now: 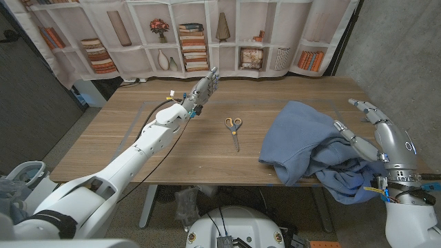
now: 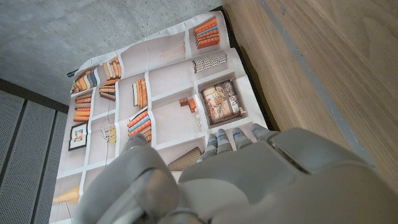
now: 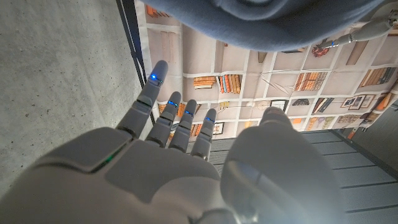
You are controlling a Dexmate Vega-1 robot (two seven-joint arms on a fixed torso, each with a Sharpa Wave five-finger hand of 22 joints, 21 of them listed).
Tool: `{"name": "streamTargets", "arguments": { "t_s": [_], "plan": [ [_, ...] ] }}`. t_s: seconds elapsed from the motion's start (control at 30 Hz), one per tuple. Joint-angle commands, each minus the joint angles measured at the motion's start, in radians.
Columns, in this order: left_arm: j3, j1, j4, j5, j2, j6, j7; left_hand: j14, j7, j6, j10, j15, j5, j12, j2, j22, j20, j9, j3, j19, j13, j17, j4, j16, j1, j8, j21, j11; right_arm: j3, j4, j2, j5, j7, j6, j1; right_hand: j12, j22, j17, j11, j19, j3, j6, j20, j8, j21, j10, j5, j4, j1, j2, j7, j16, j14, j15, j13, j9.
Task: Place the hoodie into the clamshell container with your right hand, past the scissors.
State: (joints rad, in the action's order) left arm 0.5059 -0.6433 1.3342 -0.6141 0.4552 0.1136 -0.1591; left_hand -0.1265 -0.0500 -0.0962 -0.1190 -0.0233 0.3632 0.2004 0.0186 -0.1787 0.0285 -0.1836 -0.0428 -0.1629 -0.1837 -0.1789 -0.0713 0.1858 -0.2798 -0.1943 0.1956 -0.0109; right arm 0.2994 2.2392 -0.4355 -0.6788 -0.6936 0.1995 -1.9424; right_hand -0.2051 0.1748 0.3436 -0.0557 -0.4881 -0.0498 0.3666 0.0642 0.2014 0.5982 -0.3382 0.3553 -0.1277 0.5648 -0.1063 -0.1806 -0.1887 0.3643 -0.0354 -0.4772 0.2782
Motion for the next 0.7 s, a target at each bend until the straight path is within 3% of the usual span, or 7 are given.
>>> {"name": "streamTargets", "arguments": {
  "t_s": [0.03, 0.3, 0.7],
  "plan": [
    [-0.014, -0.022, 0.026, -0.007, 0.016, 0.003, 0.008, -0.01, 0.002, -0.003, -0.005, 0.0, 0.0, 0.0, 0.002, -0.004, -0.005, -0.003, 0.009, -0.006, -0.003, -0.004, -0.001, 0.002, -0.012, -0.002, 0.006, 0.003, 0.002, -0.041, -0.01, 0.134, 0.117, 0.096, 0.097, -0.008, 0.004, 0.0, 0.001, 0.003, -0.003, 0.007, 0.002, 0.008, -0.004, -0.004, 0.007, -0.01, -0.013, 0.004, 0.002, -0.001, -0.006, 0.0, 0.001, -0.001],
    [-0.021, -0.038, 0.045, -0.012, 0.027, 0.007, 0.013, -0.011, 0.003, -0.003, -0.005, 0.001, 0.0, 0.0, 0.003, -0.004, -0.004, -0.003, 0.01, -0.006, -0.003, -0.004, -0.002, 0.002, -0.013, -0.002, 0.006, 0.003, 0.005, -0.068, -0.025, 0.254, 0.223, 0.139, 0.159, -0.007, 0.004, -0.006, 0.018, 0.003, -0.003, 0.01, 0.002, 0.007, -0.01, -0.001, 0.01, -0.016, -0.023, 0.019, 0.009, 0.0, -0.014, 0.005, 0.009, -0.005],
    [-0.031, -0.069, 0.093, -0.013, 0.046, 0.012, 0.029, -0.011, 0.003, -0.002, -0.006, 0.001, 0.0, 0.0, 0.004, -0.004, -0.004, -0.003, 0.013, -0.006, -0.003, -0.004, -0.002, 0.002, -0.014, -0.002, 0.006, 0.003, 0.021, -0.079, -0.015, 0.352, 0.31, 0.176, 0.212, -0.011, 0.004, -0.013, 0.028, 0.001, -0.005, 0.016, -0.001, 0.009, -0.016, -0.01, 0.01, -0.017, -0.029, 0.033, 0.014, -0.002, -0.013, 0.008, 0.018, -0.009]
  ]
}}
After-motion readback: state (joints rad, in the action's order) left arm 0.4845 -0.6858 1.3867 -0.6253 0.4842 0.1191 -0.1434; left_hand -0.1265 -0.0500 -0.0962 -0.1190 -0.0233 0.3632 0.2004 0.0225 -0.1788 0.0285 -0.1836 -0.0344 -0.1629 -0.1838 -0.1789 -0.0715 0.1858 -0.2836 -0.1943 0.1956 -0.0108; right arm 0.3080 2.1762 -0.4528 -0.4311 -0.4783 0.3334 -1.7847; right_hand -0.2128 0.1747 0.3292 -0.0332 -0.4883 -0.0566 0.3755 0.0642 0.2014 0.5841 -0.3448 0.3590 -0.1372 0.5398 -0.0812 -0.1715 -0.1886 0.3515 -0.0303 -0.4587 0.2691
